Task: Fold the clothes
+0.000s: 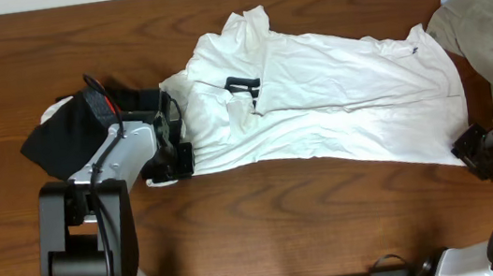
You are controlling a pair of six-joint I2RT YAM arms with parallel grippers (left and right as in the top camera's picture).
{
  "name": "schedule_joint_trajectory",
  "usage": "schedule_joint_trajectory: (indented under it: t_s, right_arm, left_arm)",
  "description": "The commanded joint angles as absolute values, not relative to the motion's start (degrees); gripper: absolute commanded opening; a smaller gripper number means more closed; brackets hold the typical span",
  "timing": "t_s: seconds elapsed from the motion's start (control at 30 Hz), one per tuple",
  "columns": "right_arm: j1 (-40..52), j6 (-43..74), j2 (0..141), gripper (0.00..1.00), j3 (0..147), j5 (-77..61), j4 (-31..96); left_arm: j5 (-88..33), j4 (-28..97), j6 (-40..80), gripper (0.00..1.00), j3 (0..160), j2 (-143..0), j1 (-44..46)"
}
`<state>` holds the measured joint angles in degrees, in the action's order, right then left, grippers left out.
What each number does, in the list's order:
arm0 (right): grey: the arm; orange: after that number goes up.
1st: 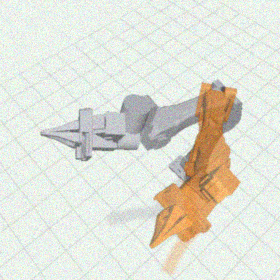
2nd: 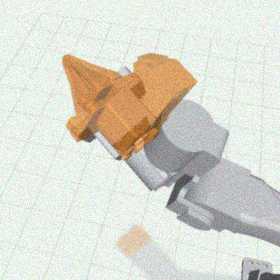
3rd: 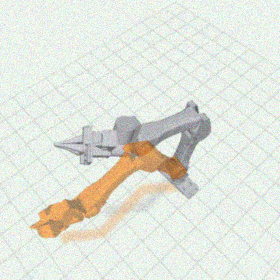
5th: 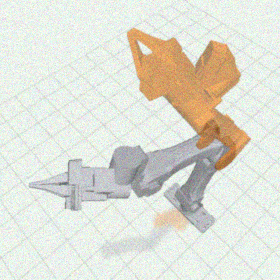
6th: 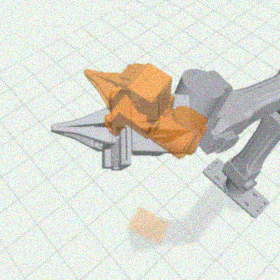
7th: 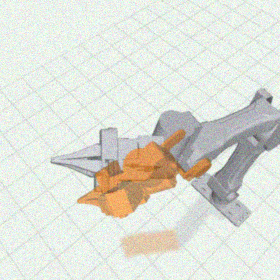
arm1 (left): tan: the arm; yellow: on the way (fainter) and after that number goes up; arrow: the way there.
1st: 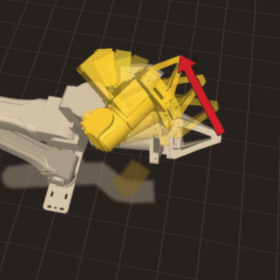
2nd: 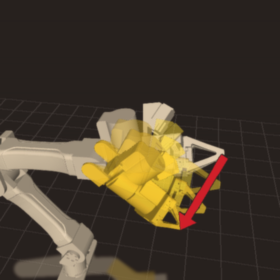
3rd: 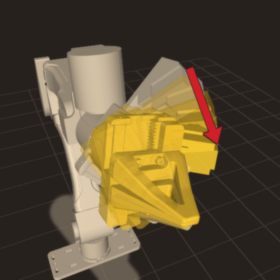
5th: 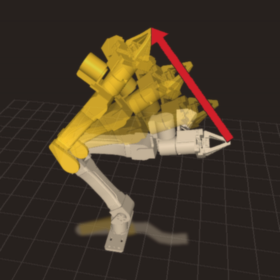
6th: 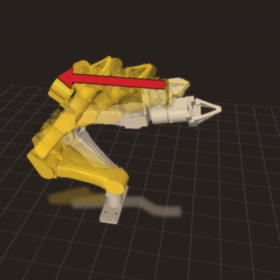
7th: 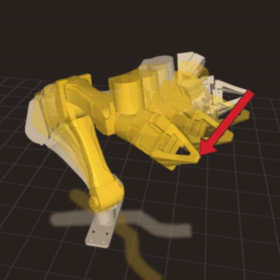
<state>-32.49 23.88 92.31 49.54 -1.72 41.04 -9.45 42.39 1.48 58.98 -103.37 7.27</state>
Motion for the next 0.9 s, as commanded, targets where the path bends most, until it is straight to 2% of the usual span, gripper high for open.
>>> schedule_joint_trajectory:
  t_s: [0.0, 0.23, 0.37, 0.4, 0.8, 0.87]
  right_arm:
    - [-32.6, 26.3, 92.3, 0.38, 47.9, -1.9, 39.9]
    - [-32.6, 27.0, 92.3, 0.27, 46.4, -0.7, 38.9]
    - [-32.8, 27.0, 92.3, 0.02, 46.5, 3.1, 38.5]
    - [-32.8, 27.0, 92.3, 0.01, 46.6, 3.9, 38.3]
    - [-33.6, 25.2, 92.2, 0.02, 49.2, 4.1, 38.1]
    - [-33.6, 24.3, 92.3, 0.29, 49.2, 0.7, 38.1]
  left_arm:
    - [-8.3, 42.2, 1.6, 0.37, 59.5, -103.7, 6.9]
    - [-8.3, 42.4, 1.5, 0.37, 59.5, -103.7, 6.9]
    - [-8.3, 42.6, 1.5, 0.37, 59.5, -103.7, 6.9]
    - [-8.3, 42.8, 1.5, 0.37, 59.5, -103.7, 6.9]
    - [-8.3, 44.1, 1.8, 0.37, 59.6, -103.6, 4.1]
    - [-8.3, 44.1, 2.2, 0.37, 59.6, -103.6, 3.9]
